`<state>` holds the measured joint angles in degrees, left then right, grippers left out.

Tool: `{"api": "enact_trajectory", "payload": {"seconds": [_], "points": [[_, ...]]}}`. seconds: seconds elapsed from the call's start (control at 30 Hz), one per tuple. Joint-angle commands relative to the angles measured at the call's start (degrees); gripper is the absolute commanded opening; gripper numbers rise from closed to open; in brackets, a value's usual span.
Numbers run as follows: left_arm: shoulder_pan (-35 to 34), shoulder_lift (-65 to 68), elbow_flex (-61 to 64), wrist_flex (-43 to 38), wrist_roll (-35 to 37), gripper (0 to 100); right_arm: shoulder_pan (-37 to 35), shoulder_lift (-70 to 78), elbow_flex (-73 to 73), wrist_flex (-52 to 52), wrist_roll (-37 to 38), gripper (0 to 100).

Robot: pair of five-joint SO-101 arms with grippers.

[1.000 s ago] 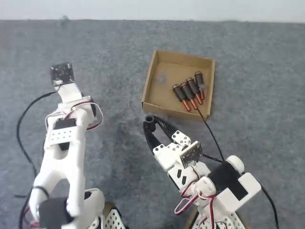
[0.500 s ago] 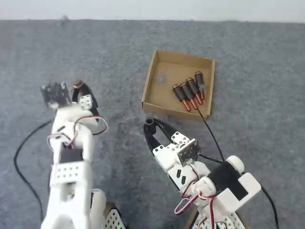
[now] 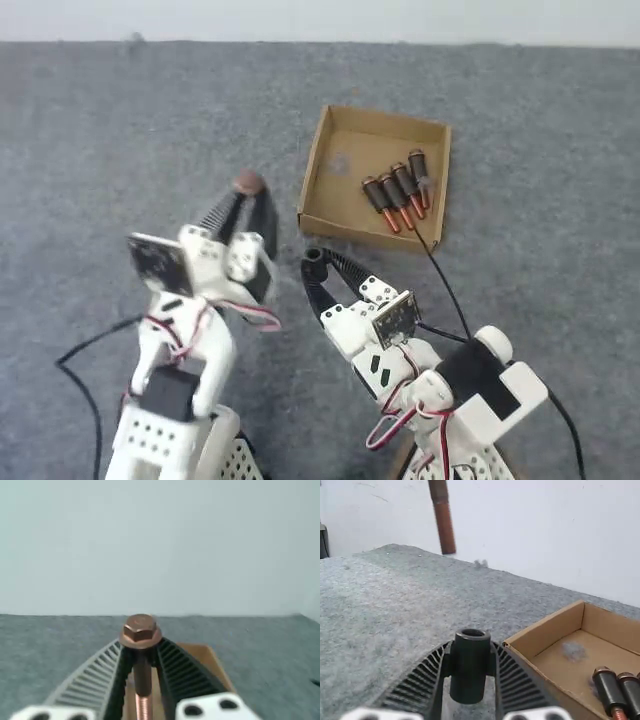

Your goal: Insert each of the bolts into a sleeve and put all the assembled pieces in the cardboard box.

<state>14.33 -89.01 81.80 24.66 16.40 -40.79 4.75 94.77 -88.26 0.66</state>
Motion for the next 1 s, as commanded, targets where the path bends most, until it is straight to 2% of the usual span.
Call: {"api": "enact_trajectory", "payload": {"seconds": [0.0, 0.43, 0.77, 0.97], "points": [[4.48, -6.15, -0.66, 3.25, 0.26, 1, -1.27, -1.54, 0.62, 0.22, -0.18, 0.6], [5.01, -7.47, 5.85, 2.99, 0.26, 1, -6.02, -1.54, 0.88, 0.31, -0.18, 0.6], [5.01, -7.47, 8.84, 2.99, 0.26, 1, -6.02, -1.54, 0.0, 0.31, -0.09, 0.6], [4.84, -7.56, 8.4, 2.99, 0.26, 1, -6.02, -1.54, -1.23, 5.14, 2.29, 0.6]]}}
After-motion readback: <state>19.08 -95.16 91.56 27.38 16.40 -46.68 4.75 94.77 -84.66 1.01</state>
